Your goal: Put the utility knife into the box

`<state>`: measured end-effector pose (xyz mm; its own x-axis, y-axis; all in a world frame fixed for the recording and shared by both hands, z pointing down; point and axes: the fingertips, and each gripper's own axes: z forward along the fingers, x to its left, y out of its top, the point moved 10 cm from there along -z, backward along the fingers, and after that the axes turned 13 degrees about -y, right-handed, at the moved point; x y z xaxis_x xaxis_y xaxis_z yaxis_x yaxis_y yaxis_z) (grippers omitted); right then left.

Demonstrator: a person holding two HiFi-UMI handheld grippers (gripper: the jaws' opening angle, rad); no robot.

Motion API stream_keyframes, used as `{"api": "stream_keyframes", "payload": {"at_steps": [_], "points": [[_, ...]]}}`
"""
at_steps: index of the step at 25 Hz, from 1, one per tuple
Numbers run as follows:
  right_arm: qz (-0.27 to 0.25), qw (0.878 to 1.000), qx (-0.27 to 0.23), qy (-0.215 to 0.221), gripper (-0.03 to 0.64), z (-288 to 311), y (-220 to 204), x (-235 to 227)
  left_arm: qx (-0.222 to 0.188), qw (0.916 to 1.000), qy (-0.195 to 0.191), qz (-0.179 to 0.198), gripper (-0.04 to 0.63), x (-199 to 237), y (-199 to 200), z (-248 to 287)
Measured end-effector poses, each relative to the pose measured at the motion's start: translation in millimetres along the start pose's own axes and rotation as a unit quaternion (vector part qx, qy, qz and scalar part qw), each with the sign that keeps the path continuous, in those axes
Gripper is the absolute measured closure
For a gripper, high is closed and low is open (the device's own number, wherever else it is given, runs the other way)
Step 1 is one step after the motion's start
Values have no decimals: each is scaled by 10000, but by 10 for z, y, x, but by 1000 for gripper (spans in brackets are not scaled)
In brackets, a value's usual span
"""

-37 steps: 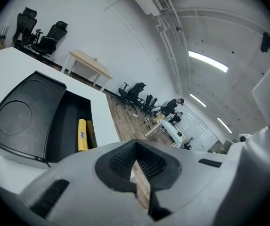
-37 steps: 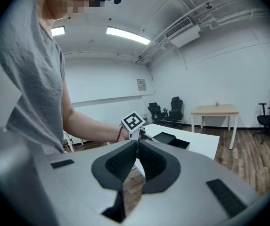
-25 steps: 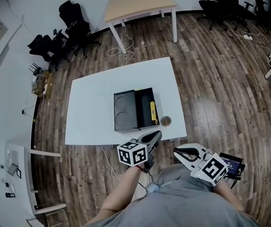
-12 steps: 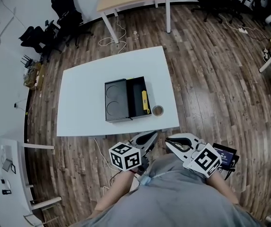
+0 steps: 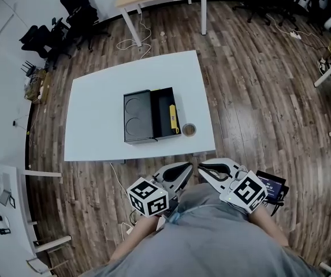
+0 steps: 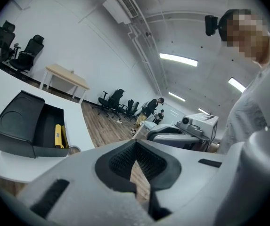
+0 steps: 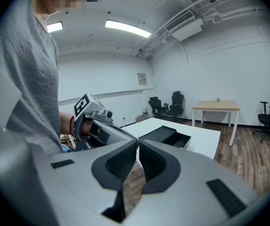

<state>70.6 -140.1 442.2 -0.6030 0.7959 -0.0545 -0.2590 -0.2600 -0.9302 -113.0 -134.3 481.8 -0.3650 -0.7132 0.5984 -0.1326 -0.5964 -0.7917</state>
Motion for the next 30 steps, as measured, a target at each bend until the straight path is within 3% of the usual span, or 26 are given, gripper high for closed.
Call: {"api": "stream_keyframes", "payload": {"at_steps": [4, 9, 14, 19, 30], "points": [[-34, 10000, -24, -62, 585, 3, 15, -15, -354, 9991, -178, 129, 578, -16, 27, -60], [-15, 10000, 51, 81, 584, 14, 16, 21, -403, 9983, -287, 315, 578, -37, 55, -87], [-50, 9998, 97, 178, 586, 31, 4, 48, -494, 9923, -395, 1067, 577, -117, 113, -41], [-70, 9997, 116, 183, 586, 42, 19, 50, -242, 9824, -225, 1840, 577, -195, 99, -15], [-38, 9998, 160, -123, 586, -14, 43, -1, -79, 9835, -23, 1808, 577, -154, 19, -46]]}}
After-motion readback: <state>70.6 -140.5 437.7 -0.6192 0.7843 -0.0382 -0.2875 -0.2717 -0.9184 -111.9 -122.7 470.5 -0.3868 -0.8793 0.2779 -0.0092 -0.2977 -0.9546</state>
